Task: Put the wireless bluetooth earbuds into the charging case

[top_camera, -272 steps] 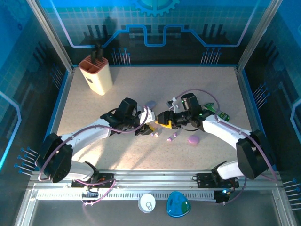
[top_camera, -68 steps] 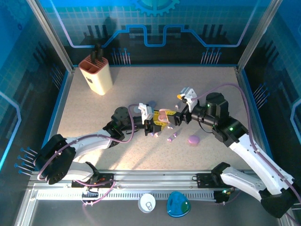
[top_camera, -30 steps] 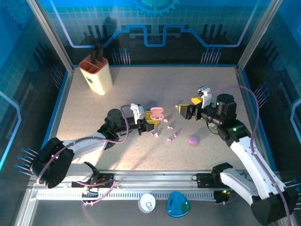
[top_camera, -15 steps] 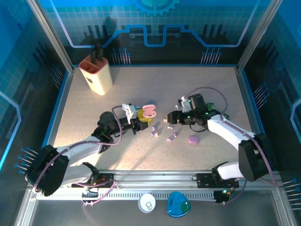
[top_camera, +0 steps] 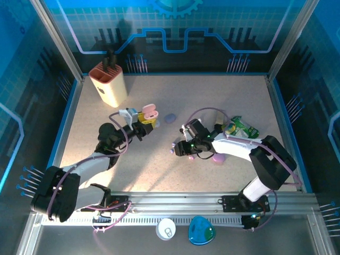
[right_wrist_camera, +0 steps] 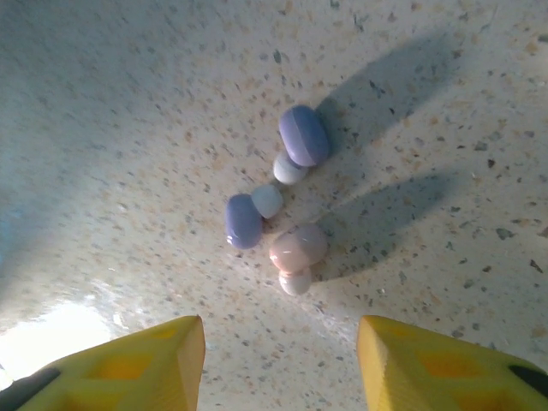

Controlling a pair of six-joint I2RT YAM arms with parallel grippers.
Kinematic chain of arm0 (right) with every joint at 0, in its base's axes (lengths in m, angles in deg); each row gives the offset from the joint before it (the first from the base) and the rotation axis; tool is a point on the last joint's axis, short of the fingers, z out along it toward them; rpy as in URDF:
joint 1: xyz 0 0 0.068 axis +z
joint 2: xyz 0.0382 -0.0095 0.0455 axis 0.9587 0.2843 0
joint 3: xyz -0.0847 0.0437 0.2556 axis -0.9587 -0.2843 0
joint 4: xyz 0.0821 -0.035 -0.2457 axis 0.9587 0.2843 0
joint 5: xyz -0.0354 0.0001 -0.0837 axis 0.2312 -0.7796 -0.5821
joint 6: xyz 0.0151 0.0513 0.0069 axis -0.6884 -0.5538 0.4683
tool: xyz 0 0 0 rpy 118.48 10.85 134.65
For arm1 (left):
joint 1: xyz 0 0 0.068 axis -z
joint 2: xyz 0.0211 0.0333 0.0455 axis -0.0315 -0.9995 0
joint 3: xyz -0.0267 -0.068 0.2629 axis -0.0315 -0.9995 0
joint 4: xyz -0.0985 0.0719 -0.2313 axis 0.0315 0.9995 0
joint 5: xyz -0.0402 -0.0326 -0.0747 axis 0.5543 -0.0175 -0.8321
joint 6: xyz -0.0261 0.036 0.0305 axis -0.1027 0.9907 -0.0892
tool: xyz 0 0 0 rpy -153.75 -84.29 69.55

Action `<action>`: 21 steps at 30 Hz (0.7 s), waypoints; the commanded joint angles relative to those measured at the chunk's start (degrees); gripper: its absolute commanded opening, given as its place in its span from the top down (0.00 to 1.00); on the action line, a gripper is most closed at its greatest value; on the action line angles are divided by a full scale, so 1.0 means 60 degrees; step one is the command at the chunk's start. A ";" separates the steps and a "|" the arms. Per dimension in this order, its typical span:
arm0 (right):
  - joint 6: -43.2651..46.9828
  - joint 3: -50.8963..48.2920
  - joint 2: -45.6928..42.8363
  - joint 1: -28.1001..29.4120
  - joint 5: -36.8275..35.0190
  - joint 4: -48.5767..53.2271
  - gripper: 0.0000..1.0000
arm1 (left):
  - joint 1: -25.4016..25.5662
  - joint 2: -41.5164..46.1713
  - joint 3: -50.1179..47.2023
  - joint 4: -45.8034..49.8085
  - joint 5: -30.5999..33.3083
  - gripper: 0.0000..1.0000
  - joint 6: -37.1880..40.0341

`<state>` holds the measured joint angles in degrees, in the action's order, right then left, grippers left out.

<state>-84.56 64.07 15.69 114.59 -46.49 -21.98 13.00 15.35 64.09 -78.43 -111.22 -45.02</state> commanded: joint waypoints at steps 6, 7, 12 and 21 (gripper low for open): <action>0.1050 0.1505 0.1106 0.1040 -0.2514 0.1388 0.49 | -0.0630 0.0214 0.0135 -0.0238 -0.0622 0.64 -0.0217; 0.1144 0.1581 0.1206 0.1116 -0.2573 0.1412 0.48 | -0.0644 0.0228 0.0139 -0.0236 -0.0622 0.64 -0.0226; 0.1329 0.2195 0.1830 0.1537 -0.3648 0.2110 0.48 | -0.0697 0.0270 0.0153 -0.0121 -0.0611 0.64 -0.0219; 0.1686 0.2538 0.2275 0.1771 -0.4544 0.2829 0.46 | -0.0710 0.0274 0.0214 0.0041 -0.0619 0.64 -0.0117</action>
<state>-75.88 77.66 28.17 124.38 -70.21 -8.42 9.42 15.79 64.09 -77.77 -113.58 -45.48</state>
